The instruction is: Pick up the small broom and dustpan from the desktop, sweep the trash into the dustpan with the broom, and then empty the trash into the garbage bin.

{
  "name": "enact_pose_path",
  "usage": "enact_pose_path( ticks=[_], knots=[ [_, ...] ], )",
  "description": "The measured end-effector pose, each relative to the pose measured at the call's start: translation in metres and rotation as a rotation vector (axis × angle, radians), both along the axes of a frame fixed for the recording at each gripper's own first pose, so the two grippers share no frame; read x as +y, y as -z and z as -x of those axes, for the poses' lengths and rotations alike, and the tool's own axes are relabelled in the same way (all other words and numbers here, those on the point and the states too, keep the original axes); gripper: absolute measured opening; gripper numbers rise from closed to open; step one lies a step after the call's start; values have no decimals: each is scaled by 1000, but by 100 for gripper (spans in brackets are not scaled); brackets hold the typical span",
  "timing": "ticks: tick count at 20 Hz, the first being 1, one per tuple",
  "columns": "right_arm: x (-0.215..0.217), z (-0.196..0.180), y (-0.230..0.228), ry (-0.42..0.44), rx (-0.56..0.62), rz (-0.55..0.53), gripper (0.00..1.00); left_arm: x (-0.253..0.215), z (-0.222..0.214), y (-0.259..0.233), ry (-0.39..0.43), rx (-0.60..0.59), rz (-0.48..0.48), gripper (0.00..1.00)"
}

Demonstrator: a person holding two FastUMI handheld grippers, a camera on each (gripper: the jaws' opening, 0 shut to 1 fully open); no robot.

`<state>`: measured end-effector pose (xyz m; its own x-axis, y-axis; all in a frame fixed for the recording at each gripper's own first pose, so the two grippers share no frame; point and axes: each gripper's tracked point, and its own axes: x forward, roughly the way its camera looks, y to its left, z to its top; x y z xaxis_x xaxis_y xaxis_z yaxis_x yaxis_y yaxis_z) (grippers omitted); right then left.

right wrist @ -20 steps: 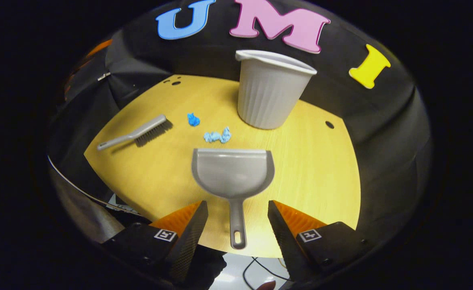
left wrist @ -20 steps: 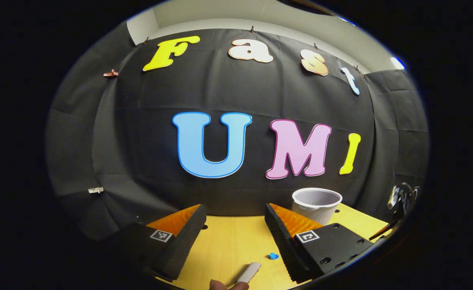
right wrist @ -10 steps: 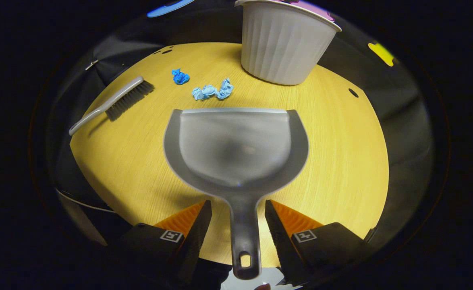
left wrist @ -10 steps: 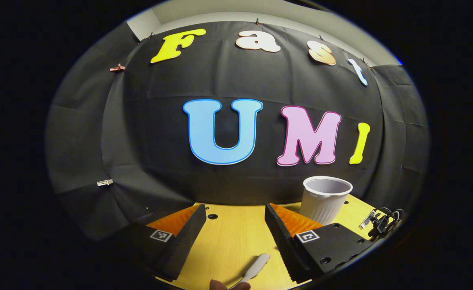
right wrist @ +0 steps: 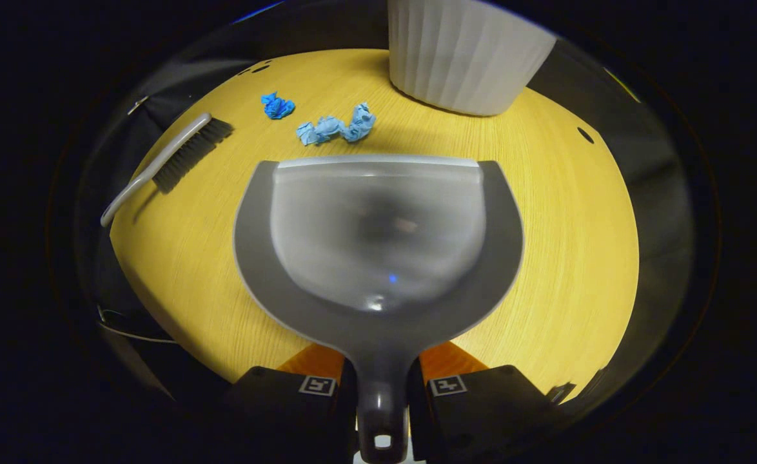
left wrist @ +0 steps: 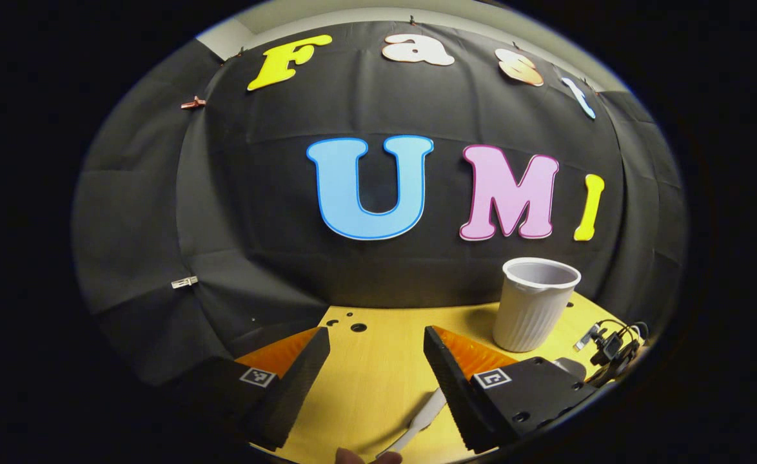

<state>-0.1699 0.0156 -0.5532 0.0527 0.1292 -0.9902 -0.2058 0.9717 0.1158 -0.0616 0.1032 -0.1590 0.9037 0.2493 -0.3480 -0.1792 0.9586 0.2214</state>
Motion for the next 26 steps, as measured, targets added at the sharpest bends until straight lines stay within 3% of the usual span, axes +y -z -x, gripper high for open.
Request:
enact_pose_path(
  ticks=[4,6,7,8,13,20,26],
  knots=[
    [18,-2,-14,-27,-79,-51,35,7,12,48,20,167,59,95],
    [26,1,-19,-74,-125,-72,29,2,18,79,68,268,89,92],
    [27,4,-20,-104,-131,-68,35,-5,21,95,100,327,111,92],
    [27,9,-21,-129,-126,-66,35,-11,27,113,137,394,130,96],
    [17,20,-23,-220,-106,-55,35,-18,55,206,254,729,147,95],
    [5,15,-24,-247,-100,-70,35,-12,88,281,243,1037,143,86],
    [5,12,-24,-242,-85,-96,35,-8,89,309,251,1149,101,81]
  ],
)
